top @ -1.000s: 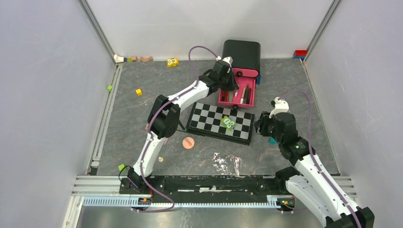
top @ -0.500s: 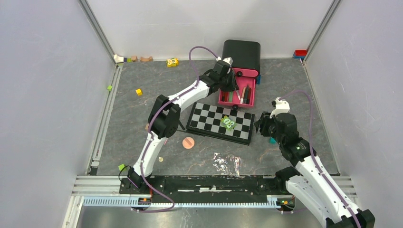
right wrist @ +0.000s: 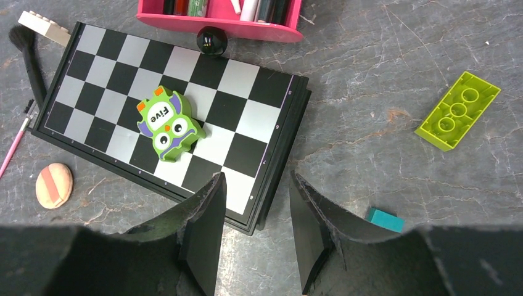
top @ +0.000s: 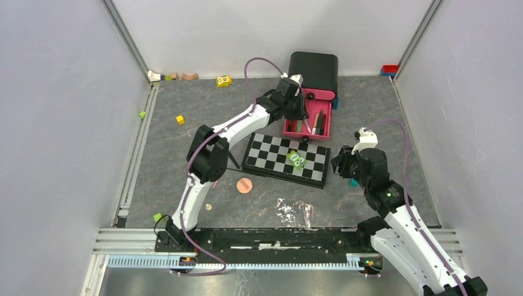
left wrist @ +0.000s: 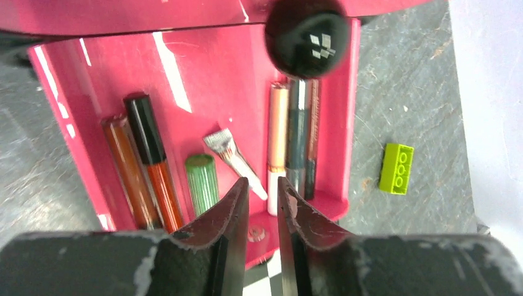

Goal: Organize the makeup
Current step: Place the makeup in the drawer.

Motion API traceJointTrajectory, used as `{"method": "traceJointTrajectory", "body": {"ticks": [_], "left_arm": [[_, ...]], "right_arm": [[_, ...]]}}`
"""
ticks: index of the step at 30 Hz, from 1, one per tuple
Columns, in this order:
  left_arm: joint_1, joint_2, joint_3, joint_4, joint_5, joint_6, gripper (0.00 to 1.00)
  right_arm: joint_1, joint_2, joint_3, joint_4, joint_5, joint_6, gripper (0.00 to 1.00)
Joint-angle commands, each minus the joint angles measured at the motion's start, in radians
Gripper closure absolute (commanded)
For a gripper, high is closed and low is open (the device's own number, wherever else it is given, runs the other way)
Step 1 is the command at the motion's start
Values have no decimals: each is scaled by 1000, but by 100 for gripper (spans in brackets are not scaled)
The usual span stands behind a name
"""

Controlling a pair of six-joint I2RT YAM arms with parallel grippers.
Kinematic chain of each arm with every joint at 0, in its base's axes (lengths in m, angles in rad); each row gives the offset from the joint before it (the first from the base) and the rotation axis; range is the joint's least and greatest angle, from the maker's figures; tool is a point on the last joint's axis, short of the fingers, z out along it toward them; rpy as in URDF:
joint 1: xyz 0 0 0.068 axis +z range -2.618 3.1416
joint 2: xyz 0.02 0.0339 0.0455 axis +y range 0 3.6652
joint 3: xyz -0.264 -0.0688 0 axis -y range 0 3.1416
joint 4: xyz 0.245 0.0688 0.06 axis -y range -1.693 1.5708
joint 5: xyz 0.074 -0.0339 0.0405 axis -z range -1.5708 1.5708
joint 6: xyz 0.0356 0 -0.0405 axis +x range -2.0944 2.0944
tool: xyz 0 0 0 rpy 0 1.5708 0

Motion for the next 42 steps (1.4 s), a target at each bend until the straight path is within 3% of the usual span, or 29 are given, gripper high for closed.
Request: {"method": "traceJointTrajectory", "body": {"ticks": [1,5,10,22,25,33,42], "left_arm": [[-14,-233,-45,-10,-50,89,69],[-14,-390,-124,-86,-118,135,68],[9,-594,-287,-221,-317,169,65],[274,-1116,-807,-349,-386,148,63],[311,-1165,-884,-363,-402,148,57],[439,-1175,-957,-405,-338,118,57],[455,-1171,-990,-352,-417,140,56]], "right_arm": [[3,-5,31,21,19,10,52],[3,4,32,27,13,8,52],[3,8,26,38,17,6,52],[3,55,-15,112,10,15,52],[3,109,-11,157,-32,22,52],[3,258,9,303,-89,27,53],[57,490,101,427,-49,18,53]]}}
